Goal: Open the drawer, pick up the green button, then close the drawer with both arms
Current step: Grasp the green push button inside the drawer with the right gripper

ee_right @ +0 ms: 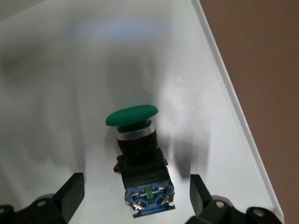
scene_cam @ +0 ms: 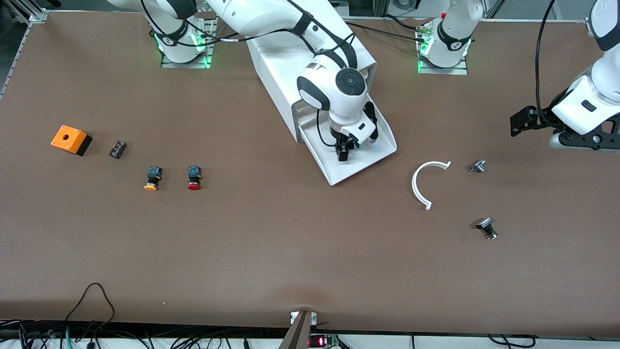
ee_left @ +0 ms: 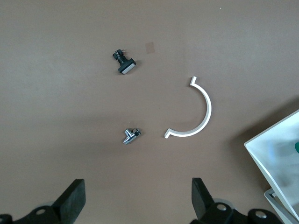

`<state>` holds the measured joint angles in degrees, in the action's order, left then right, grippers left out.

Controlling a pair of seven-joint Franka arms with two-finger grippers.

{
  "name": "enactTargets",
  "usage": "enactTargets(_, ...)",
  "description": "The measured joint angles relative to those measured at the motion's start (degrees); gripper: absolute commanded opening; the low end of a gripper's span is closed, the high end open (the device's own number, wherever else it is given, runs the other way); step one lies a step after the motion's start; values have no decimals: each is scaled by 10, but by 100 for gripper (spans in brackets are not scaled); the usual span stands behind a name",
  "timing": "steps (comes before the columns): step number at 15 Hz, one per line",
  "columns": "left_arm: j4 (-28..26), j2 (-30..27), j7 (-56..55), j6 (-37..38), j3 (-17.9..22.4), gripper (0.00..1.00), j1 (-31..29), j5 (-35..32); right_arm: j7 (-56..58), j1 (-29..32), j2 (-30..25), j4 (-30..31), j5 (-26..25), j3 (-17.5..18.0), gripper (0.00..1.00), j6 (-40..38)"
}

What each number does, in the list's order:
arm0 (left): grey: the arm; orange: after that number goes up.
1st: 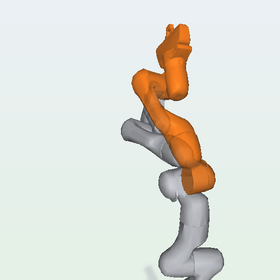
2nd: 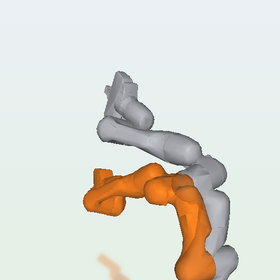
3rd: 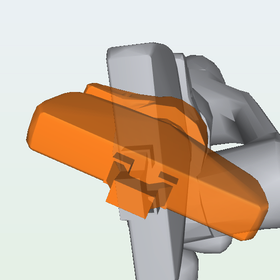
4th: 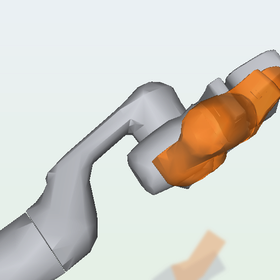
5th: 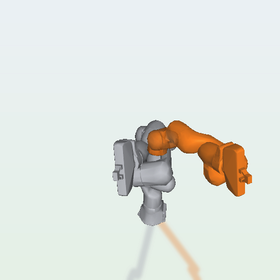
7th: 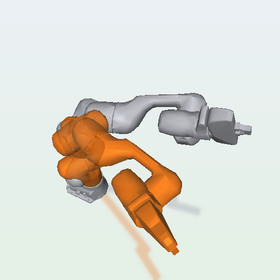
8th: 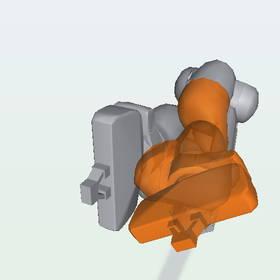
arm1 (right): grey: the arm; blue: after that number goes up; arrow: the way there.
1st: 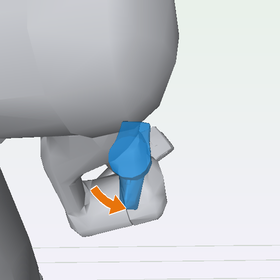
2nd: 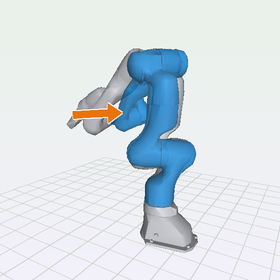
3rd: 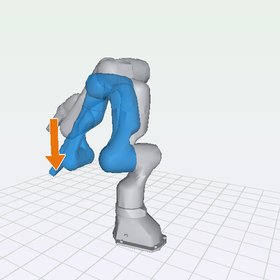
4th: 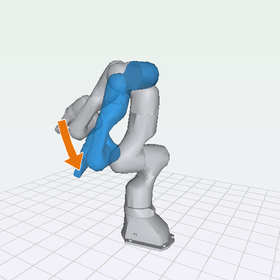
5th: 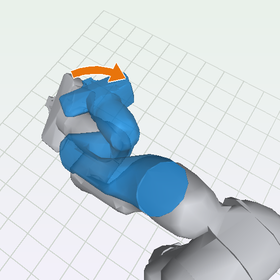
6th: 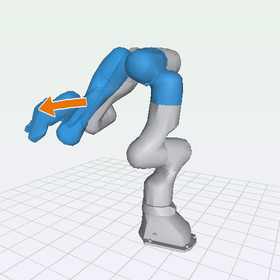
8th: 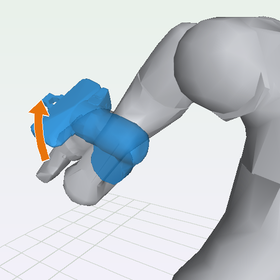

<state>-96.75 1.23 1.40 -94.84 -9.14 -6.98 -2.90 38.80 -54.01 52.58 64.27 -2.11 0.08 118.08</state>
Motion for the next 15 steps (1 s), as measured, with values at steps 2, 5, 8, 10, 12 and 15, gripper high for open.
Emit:
enactTargets(2, 0, 0, 0, 0, 0, 100, 0, 0, -1, 0, 0, 0, 0, 0, 75, 1)
enactTargets(5, 0, 0, 0, 0, 0, 100, 0, 0, -1, 0, 0, -1, -1, 0, 65, 3)
enactTargets(8, 1, 0, 0, 0, 0, 100, 0, 0, -1, -1, 1, -1, -4, 0, 58, 5)
enactTargets(10, 2, 1, 0, 0, 0, 100, 0, 0, -3, -2, 1, -1, -5, 1, 50, 5)
enactTargets(12, 3, 2, 0, 0, 0, 100, 0, 0, -7, -3, 1, -2, -5, 1, 41, 5)
enactTargets(15, 4, 3, 0, 0, 1, 100, 0, 0, -26, -4, 1, -3, -6, 1, 35, 5)
